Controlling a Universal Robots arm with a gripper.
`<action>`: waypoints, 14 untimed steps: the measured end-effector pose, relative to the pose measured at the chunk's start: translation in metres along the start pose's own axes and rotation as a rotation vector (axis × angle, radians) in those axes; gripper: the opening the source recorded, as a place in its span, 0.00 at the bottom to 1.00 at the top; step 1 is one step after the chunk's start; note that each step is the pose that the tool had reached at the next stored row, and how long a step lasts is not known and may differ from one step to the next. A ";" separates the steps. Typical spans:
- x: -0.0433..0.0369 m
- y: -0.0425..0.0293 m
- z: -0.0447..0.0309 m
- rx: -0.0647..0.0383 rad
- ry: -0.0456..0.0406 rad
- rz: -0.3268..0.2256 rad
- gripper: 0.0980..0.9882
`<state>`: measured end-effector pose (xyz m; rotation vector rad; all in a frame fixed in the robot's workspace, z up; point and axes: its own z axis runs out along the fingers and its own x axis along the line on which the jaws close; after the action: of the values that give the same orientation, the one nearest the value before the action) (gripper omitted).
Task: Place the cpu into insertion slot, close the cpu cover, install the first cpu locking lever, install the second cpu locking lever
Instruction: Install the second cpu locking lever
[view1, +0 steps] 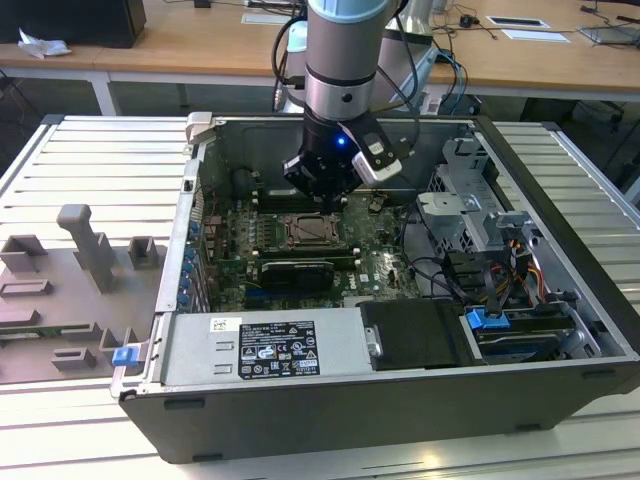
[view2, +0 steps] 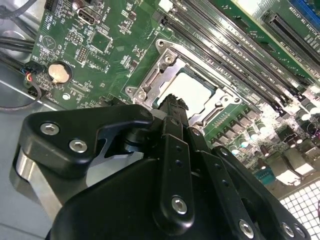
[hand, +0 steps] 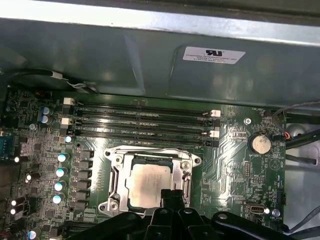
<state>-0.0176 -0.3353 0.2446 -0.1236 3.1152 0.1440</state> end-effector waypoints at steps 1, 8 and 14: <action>0.0000 -0.0002 0.0000 0.000 0.0000 0.000 0.01; 0.0002 -0.0029 -0.0002 0.000 0.0000 0.000 0.01; 0.0004 -0.0055 -0.0005 0.000 0.0000 0.000 0.01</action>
<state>-0.0176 -0.3409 0.2446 -0.1236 3.1152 0.1441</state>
